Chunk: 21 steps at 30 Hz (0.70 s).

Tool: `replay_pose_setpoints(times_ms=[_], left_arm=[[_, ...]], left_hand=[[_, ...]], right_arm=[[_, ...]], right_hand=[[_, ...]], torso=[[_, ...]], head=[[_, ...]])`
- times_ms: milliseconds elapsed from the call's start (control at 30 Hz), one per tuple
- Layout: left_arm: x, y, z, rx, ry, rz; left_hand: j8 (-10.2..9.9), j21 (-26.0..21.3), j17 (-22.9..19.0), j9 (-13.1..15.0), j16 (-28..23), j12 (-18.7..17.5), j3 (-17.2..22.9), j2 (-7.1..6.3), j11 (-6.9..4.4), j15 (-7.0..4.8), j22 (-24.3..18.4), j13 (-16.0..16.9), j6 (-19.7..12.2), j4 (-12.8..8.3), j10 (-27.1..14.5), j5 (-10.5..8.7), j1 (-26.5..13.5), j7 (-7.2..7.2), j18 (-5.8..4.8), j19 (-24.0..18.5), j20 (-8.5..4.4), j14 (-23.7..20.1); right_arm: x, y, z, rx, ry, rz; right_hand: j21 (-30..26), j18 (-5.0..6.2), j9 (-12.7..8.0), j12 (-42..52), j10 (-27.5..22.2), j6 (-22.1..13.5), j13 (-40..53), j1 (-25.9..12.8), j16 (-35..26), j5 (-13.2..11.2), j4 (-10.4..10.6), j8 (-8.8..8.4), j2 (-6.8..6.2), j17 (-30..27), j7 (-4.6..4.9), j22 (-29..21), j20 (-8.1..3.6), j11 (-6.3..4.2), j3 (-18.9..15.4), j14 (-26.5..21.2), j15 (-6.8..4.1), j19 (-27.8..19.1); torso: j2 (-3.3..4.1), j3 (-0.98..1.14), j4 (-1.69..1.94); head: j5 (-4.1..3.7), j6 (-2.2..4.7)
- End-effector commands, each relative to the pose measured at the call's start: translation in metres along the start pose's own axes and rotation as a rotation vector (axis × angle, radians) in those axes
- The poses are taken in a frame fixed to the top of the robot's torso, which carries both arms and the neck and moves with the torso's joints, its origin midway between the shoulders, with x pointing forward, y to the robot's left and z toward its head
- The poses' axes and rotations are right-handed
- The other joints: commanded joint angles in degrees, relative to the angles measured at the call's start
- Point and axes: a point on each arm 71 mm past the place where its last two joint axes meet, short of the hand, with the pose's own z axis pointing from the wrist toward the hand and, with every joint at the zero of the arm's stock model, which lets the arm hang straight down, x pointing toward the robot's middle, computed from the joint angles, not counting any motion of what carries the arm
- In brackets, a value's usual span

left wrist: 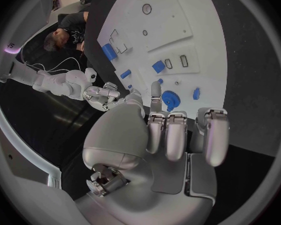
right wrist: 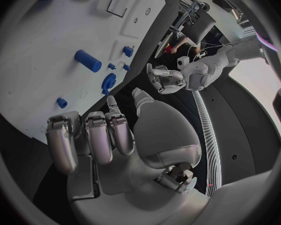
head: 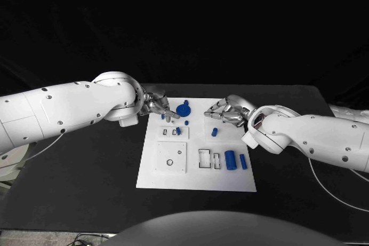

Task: Assemble the parts on the task board

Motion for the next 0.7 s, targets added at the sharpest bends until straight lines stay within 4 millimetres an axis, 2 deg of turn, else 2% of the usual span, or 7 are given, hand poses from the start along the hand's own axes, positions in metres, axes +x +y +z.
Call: replay_pose_setpoints(times_ms=[33, 233, 300, 400, 600, 667, 700], left_arm=[[0.008, 0.003, 0.000, -0.074, 0.129, 0.013], [0.014, 0.002, 0.003, -0.112, 0.164, 0.024], [0.016, 0.001, 0.005, -0.120, 0.165, 0.023], [0.018, 0.000, 0.008, -0.131, 0.163, 0.014], [0.024, -0.001, 0.013, -0.159, 0.163, 0.001], [0.026, -0.001, 0.016, -0.171, 0.167, 0.000], [0.027, -0.002, 0.017, -0.178, 0.170, 0.000]], left_hand=[[1.7, 0.1, 15.1, 2.2, 0.1, -0.1, -1.8, 0.72, -0.63, -0.55, 15.1, 14.9, 0.6, 0.0, 6.0, -0.34, -2.5, -0.46, -0.43, 5.9, 0.03, 6.0], [3.6, 0.1, 15.1, 5.4, 0.1, -0.1, -5.8, 1.49, -1.22, -1.09, 15.1, 14.9, 0.2, 0.0, 6.0, -0.38, -6.4, -0.98, -0.43, 5.9, -0.03, 6.0], [3.9, 0.1, 15.1, 6.3, 0.1, -0.1, -7.4, 0.96, -1.31, -1.17, 15.1, 14.9, 0.0, 0.0, 6.0, -0.38, -7.6, -1.05, -0.43, 5.9, 0.00, 6.0], [4.1, 0.1, 15.1, 7.3, 0.1, -0.1, -9.0, 1.83, -1.33, -1.20, 15.1, 14.9, -0.3, 0.0, 6.0, -0.34, -9.6, -1.04, -0.43, 5.9, 0.05, 6.0], [4.1, 0.1, 15.1, 8.1, 0.1, -0.1, -10.2, 1.66, -1.26, -1.13, 15.1, 14.9, -0.7, 0.0, 6.0, -0.06, -10.4, -0.97, -0.43, 5.9, 0.07, 6.0], [3.8, 0.1, 15.1, 8.4, 0.1, -0.1, -10.4, 1.75, -1.14, -1.02, 15.1, 14.9, -1.0, -0.1, 6.0, 0.75, -10.3, -0.89, -0.43, 5.9, 0.03, 6.0], [3.6, 0.1, 15.1, 8.7, 0.1, -0.1, -10.6, 1.73, -1.09, -0.93, 15.1, 14.9, -1.2, -0.1, 6.0, 2.03, -10.1, -0.80, -0.43, 5.9, 0.00, 6.0]], right_arm=[[0.002, 0.000, 0.000, -0.001, 0.015, -0.008], [0.002, 0.000, 0.000, -0.005, 0.011, -0.008], [0.002, 0.001, 0.000, -0.006, 0.008, -0.008], [0.002, 0.001, 0.000, -0.007, -0.001, -0.007], [0.001, 0.001, 0.000, -0.008, -0.012, -0.007], [0.001, 0.001, 0.000, -0.008, -0.014, -0.007], [0.001, 0.001, 0.000, -0.009, -0.014, -0.007]], right_hand=[[0.3, -0.82, 0.1, 0.2, 5.9, 0.5, 15.1, -0.1, 0.2, 0.2, 0.4, 0.32, 0.19, 15.1, 0.70, 15.1, 0.36, 0.28, 0.0, 6.0, 0.45, 5.9], [0.3, -0.82, 0.1, 0.2, 5.9, 0.5, 15.1, -0.1, 0.2, 0.2, 0.4, 0.32, 0.19, 15.1, 0.70, 15.1, 0.36, 0.28, 0.0, 6.0, 0.45, 5.9], [0.3, -0.82, 0.1, 0.2, 5.9, 0.5, 15.1, -0.2, 0.2, 0.2, 0.4, 0.32, 0.18, 15.1, 0.71, 15.1, 0.36, 0.28, 0.0, 6.0, 0.45, 5.9], [0.3, -0.82, 0.0, 0.2, 5.9, 0.4, 15.1, -0.2, 0.2, 0.2, 0.4, 0.32, 0.18, 15.1, 0.72, 15.1, 0.37, 0.29, 0.0, 6.0, 0.45, 5.9], [0.3, -0.82, 0.0, 0.2, 5.9, 0.4, 15.1, -0.4, 0.2, 0.2, 0.5, 0.31, 0.20, 15.1, 0.75, 15.1, 0.37, 0.31, -0.1, 6.0, 0.46, 5.9], [0.3, -0.82, 0.0, 0.2, 5.9, 0.3, 15.1, -0.5, 0.2, 0.3, 0.6, 0.32, 0.20, 15.1, 0.77, 15.1, 0.38, 0.33, -0.1, 6.0, 0.47, 5.9], [0.3, -0.82, 0.0, 0.2, 5.9, 0.3, 15.1, -0.5, 0.2, 0.3, 0.6, 0.32, 0.20, 15.1, 0.77, 15.1, 0.38, 0.33, -0.1, 6.0, 0.47, 5.9]], torso=[[-0.01, -0.03, 0.09], [0.05, -0.08, 0.12], [0.03, -0.09, 0.10], [-0.01, -0.08, 0.07], [0.00, -0.13, 0.08], [0.03, -0.08, 0.09], [0.02, -0.07, 0.12]], head=[[0.03, -0.10], [-0.11, -0.03], [0.00, -0.05], [-0.09, -0.11], [-0.17, -0.11], [-0.16, -0.09], [-0.16, -0.08]])
